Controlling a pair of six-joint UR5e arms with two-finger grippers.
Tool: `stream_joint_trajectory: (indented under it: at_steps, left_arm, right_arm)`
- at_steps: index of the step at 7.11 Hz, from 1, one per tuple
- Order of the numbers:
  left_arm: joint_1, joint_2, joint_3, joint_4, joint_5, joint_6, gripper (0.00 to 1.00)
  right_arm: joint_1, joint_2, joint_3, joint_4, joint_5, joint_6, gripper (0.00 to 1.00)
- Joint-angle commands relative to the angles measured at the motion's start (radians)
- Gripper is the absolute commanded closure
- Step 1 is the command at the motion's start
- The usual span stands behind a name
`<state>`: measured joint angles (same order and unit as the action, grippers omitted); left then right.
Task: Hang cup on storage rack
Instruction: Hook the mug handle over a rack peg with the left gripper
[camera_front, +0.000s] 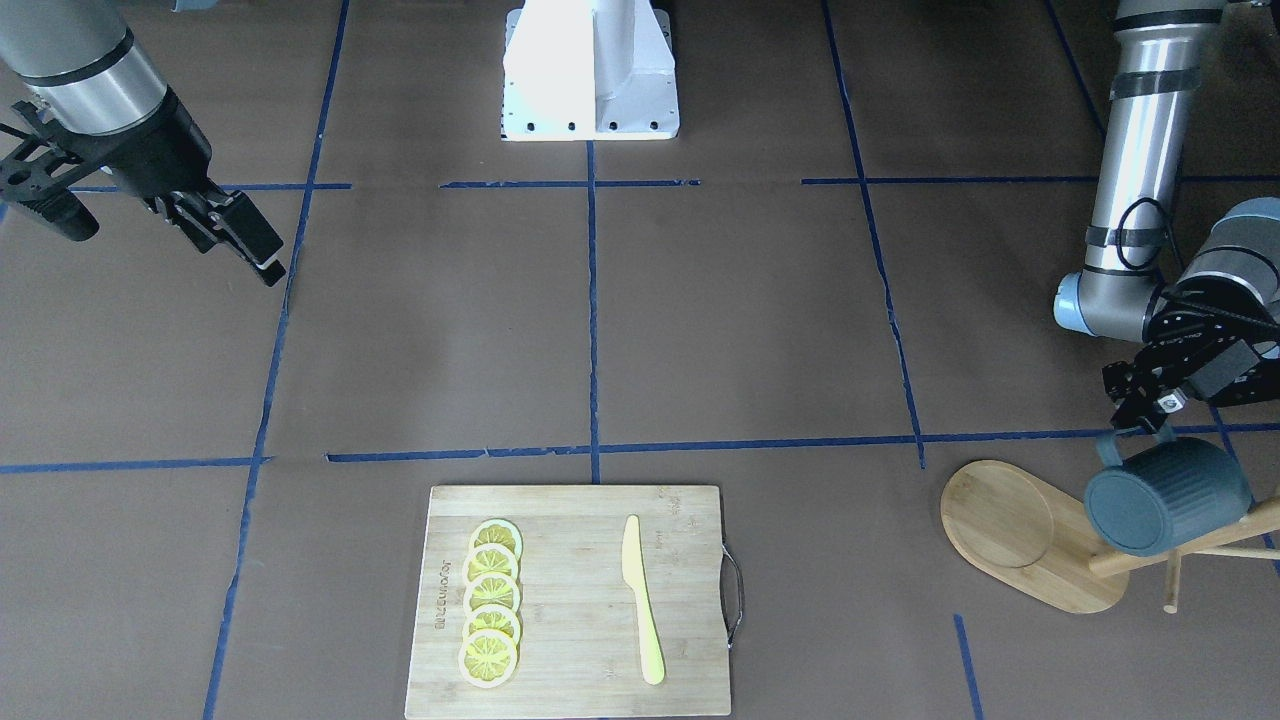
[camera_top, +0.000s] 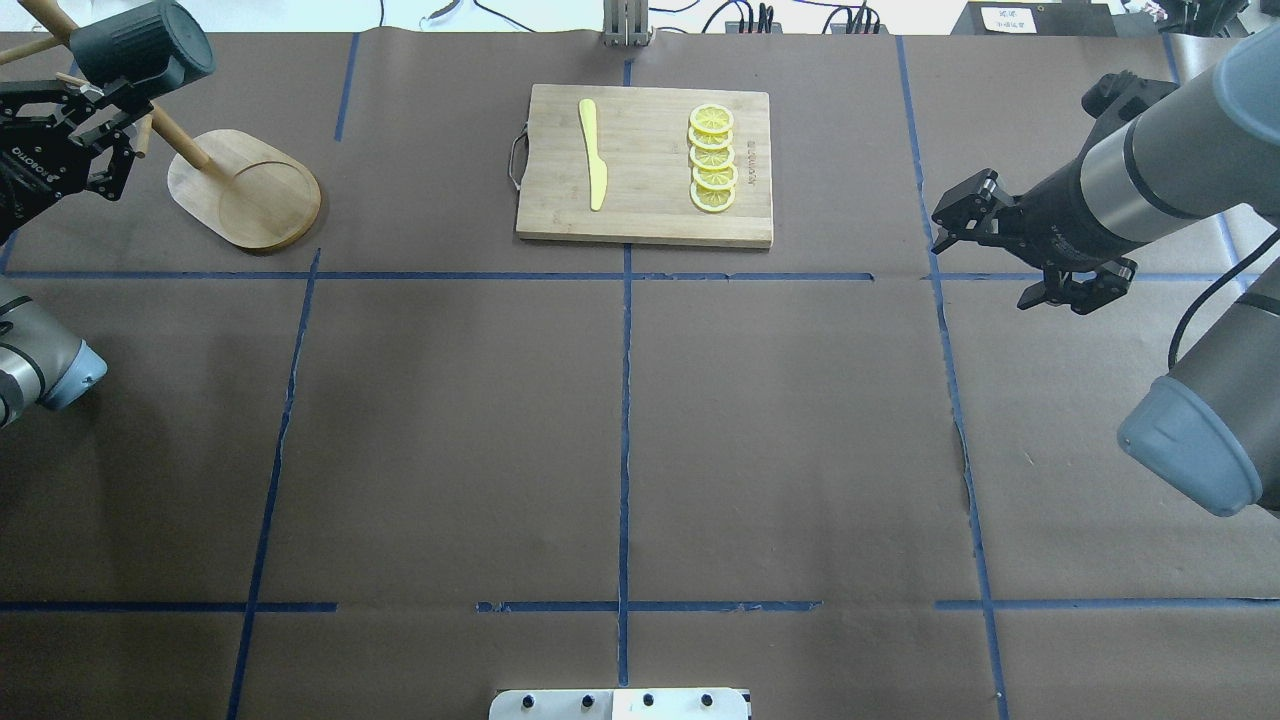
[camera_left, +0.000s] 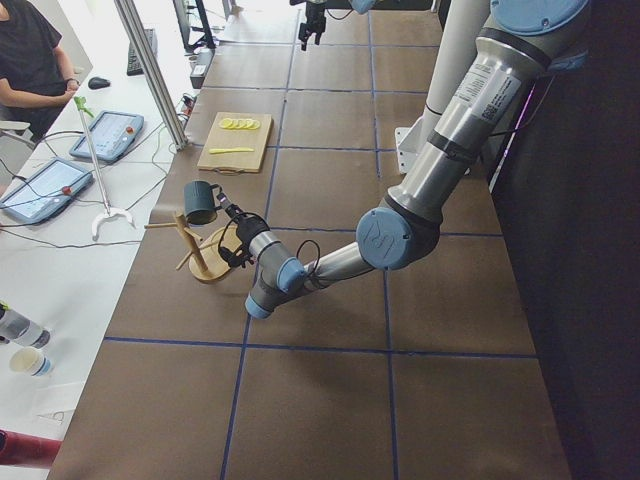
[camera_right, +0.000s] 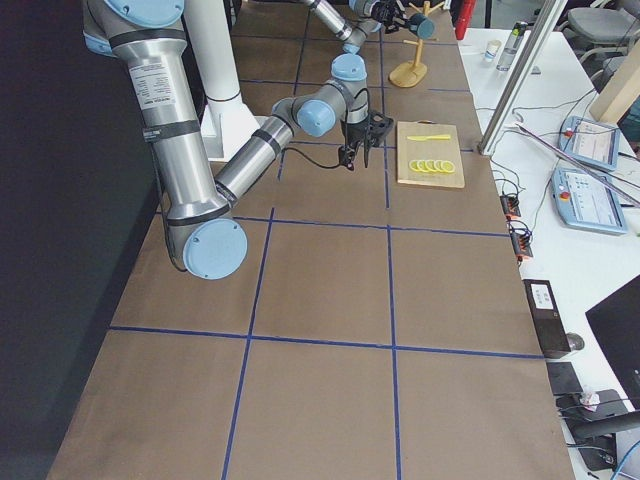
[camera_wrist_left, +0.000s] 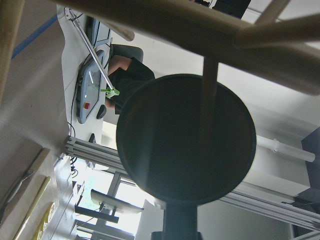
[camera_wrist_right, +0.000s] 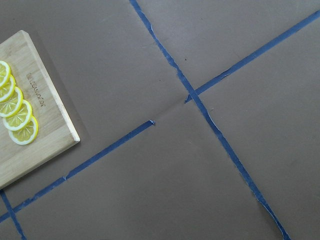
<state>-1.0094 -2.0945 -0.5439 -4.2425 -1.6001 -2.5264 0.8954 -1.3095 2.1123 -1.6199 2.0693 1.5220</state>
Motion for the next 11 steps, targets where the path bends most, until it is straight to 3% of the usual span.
stream_joint_trajectory:
  at_steps: [1,3,5,6,8,9,11]
  left_arm:
    - [0.0,-0.006,0.022,0.0,0.002,0.0,0.98]
    - [-0.001,-0.007,0.032,0.0,0.003,0.0,0.93]
    - [0.0,-0.013,0.035,0.004,0.005,0.001,0.51]
    - [-0.001,-0.015,0.035,0.004,0.005,0.002,0.24]
    - [-0.002,-0.015,0.033,0.004,0.005,0.0,0.16]
    - [-0.003,-0.013,0.033,0.004,0.003,0.0,0.04]
    - [-0.009,-0.004,0.012,0.006,-0.001,-0.008,0.0]
  right_arm:
    - [0.0,0.0,0.0,0.0,0.0,0.003,0.01]
    - [-0.001,0.0,0.0,0.0,0.0,0.004,0.01]
    - [-0.001,0.001,0.0,0.0,0.0,0.007,0.01]
    - [-0.001,0.001,0.0,0.0,0.0,0.007,0.01]
    - [-0.001,0.001,0.002,0.0,0.0,0.007,0.01]
    - [-0.001,0.001,0.002,0.0,0.0,0.007,0.01]
    - [0.0,0.001,0.008,0.0,0.002,0.007,0.01]
